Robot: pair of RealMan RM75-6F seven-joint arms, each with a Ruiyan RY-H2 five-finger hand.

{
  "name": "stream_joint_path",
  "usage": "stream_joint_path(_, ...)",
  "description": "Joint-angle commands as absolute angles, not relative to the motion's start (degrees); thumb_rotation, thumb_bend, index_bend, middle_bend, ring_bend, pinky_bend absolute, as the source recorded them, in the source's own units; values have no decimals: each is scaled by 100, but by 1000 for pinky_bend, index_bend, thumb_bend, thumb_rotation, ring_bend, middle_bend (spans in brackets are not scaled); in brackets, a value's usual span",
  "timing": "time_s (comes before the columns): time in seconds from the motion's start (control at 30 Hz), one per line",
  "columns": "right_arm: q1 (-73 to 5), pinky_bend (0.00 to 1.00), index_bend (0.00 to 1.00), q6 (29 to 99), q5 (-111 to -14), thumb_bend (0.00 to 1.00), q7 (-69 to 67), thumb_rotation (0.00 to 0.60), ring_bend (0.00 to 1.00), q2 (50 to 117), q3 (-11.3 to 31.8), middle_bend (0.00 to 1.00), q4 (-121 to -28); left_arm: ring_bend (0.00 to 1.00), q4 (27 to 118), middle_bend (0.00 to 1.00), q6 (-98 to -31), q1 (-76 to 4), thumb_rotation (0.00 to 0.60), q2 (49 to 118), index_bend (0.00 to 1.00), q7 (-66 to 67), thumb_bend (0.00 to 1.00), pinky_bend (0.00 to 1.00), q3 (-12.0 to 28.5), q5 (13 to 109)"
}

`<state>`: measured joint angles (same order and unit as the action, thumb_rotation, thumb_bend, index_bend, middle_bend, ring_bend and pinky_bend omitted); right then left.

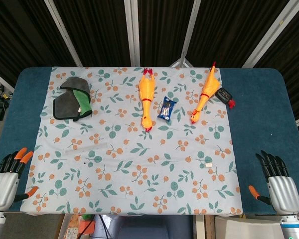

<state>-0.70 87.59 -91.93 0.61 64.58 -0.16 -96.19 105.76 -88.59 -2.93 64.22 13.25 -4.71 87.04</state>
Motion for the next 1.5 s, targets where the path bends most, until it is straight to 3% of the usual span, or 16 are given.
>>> stream_joint_path(0.03,-71,0,0,8753,-9196,284,51,600,0,6459,-21,0,-9632,0,10571,0,-8847,-278,600,6433,0,1352,146,0,-457,8702)
stream_joint_path(0.43,-70,0,0,8740,-9216,284,-12,600,0,6439,-46,0,-9655,0,10882,7,-8439,-386,600,6577,17,1554,146,0,-152,8022)
stream_joint_path(0.7,-64,0,0,8742,-9212,284,-95,600,0,6412,-54,0,-9661,0,11273,117,-7992,-1063,600,7160,125,2773,181,0,723,6612)
stream_joint_path(0.87,-56,0,0,8744,-9192,284,-168,600,0,6375,-53,0,-9676,0,10944,175,-7804,-1991,600,8133,174,3932,236,0,1608,5098)
stream_joint_path(0.97,-54,0,0,8749,-9186,284,-194,600,0,6375,-48,0,-9666,0,10733,218,-7929,-2367,600,8559,236,4415,273,0,1858,4545)
stream_joint_path(1.17,-56,0,0,8732,-9149,284,-245,600,0,6359,-36,0,-9668,0,10197,298,-8125,-2917,600,9282,328,4971,333,0,2040,3926)
stream_joint_path(1.5,-56,0,0,8723,-9111,284,-310,600,0,6345,-20,0,-9661,0,9596,375,-8347,-3326,600,9946,384,5226,363,0,2019,3590)
